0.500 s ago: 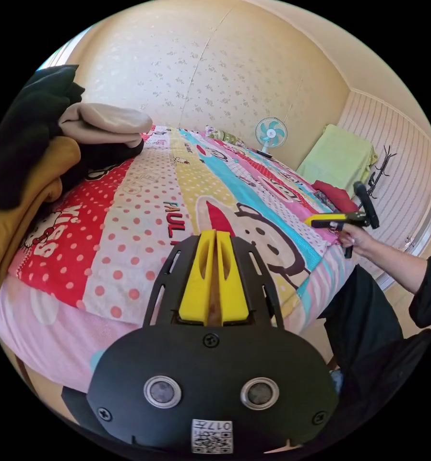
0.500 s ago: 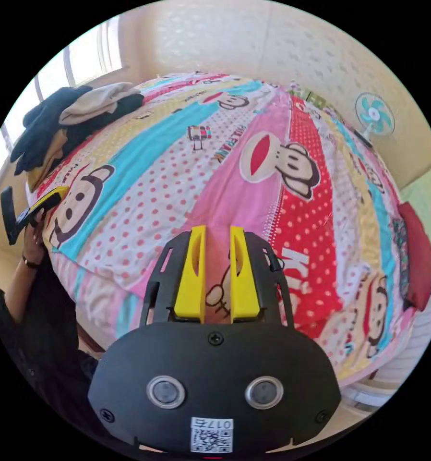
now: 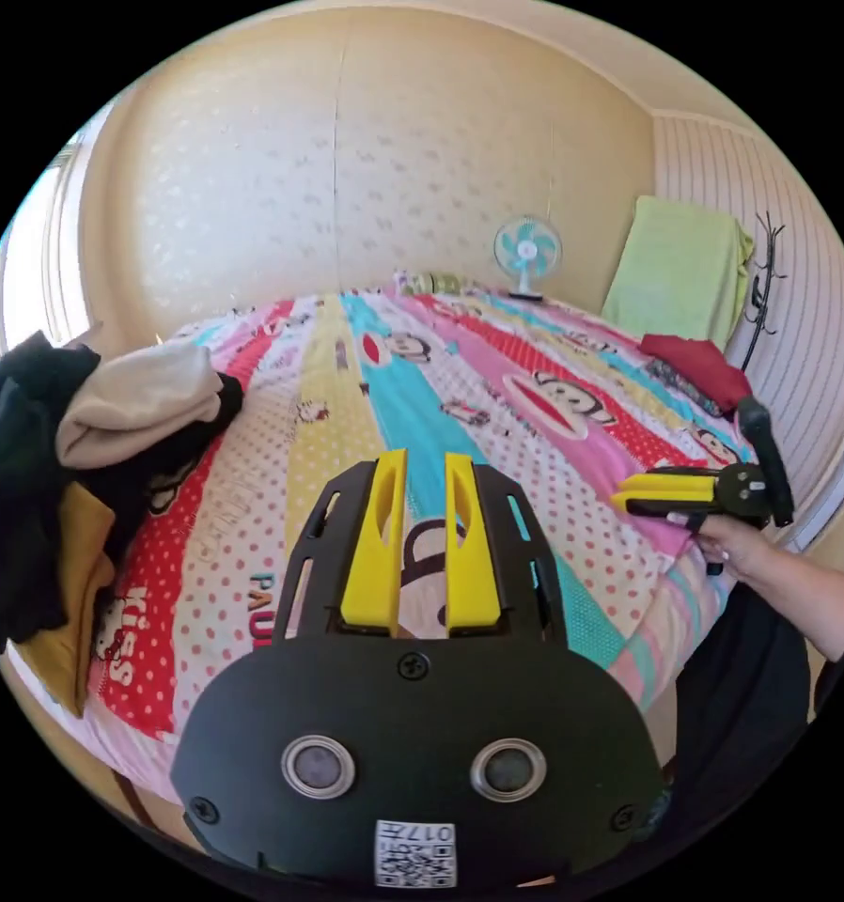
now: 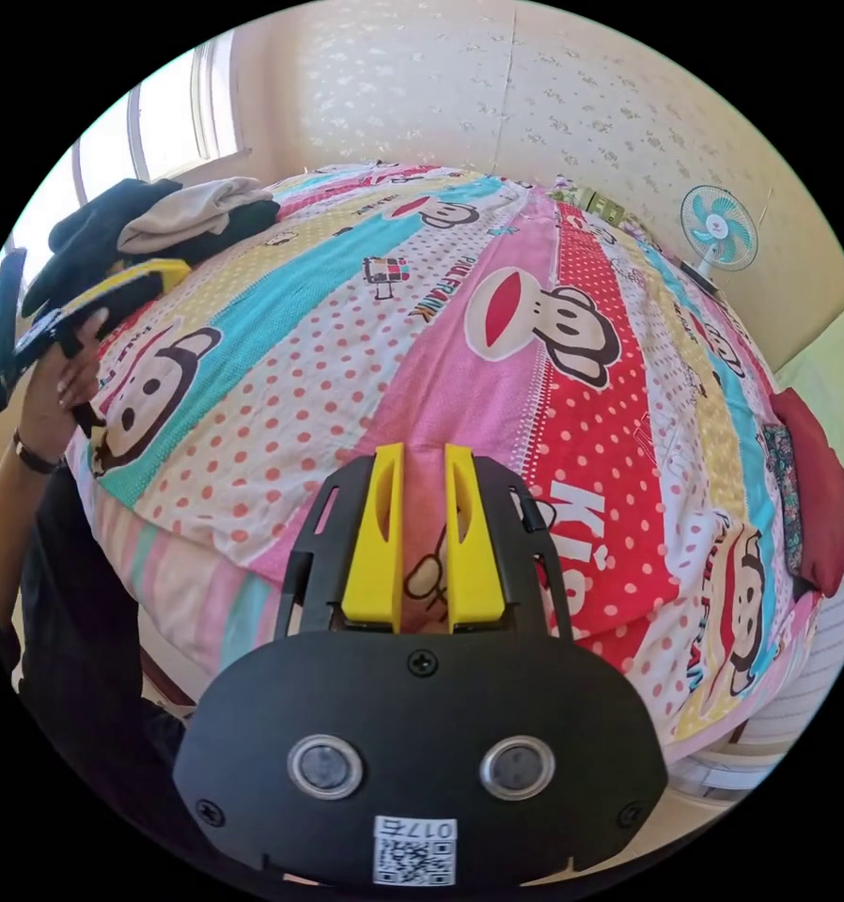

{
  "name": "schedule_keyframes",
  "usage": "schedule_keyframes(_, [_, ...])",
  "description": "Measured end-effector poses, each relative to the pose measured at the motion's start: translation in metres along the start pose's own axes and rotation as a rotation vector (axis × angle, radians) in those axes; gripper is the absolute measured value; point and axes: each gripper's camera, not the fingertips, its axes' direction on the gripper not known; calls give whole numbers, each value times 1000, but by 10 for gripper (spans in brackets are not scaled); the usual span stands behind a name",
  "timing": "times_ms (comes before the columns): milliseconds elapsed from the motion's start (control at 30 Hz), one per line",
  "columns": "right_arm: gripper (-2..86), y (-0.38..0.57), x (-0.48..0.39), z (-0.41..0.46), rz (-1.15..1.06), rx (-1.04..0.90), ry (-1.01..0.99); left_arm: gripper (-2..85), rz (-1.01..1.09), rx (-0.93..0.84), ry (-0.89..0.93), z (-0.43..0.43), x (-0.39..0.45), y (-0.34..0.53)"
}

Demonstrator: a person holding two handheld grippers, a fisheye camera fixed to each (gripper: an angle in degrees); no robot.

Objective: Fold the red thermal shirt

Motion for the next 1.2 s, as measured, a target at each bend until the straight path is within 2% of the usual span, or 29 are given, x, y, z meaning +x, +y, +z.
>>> schedule_keyframes(33, [80,-1,0,-3,-1,5,3,76,43,-173,9,40,9,-6])
schedule_keyframes(67, [80,-4,1,-8,0,10,5,80,56,-200,-22,47,16,-11])
schedule_keyframes(133, [81,-9,8,-18,12,17,-20,79,74,-201,-57,50,26,-11])
schedule_keyframes(233, [88,-10,45,-50,88,72,-171,78,107,-176,-105,53,40,-8])
schedule_keyframes(333, [105,8,119,-103,204,232,-158,78,95,-188,-87,61,40,-10])
schedule_keyframes(433, [122,34,226,-146,363,298,13,78,82,-190,-69,67,39,-11])
schedule_keyframes(500, [126,66,327,-179,578,362,119,78,85,-193,-70,70,41,-12])
schedule_keyframes(600, [131,110,434,-204,872,402,87,77,82,-195,-64,76,42,-14])
schedule_keyframes(667, [135,122,475,-207,937,396,5,76,62,-198,-47,80,38,-16])
schedule_keyframes(767, [139,122,505,-216,948,462,-30,76,49,-203,-24,84,35,-19])
schedule_keyframes(867, [132,106,526,-216,985,421,-6,75,49,-201,-25,86,37,-21])
schedule_keyframes(933, [114,103,539,-216,1060,424,-9,75,49,-201,-25,88,37,-22])
schedule_keyframes(1033, [59,100,548,-236,1078,549,-109,75,42,-201,-14,90,36,-24])
schedule_keyframes(1100, [42,73,528,-271,926,648,-160,74,35,-201,-3,91,34,-26])
schedule_keyframes(1200, [32,23,473,-304,672,624,-277,74,23,-201,16,93,30,-28])
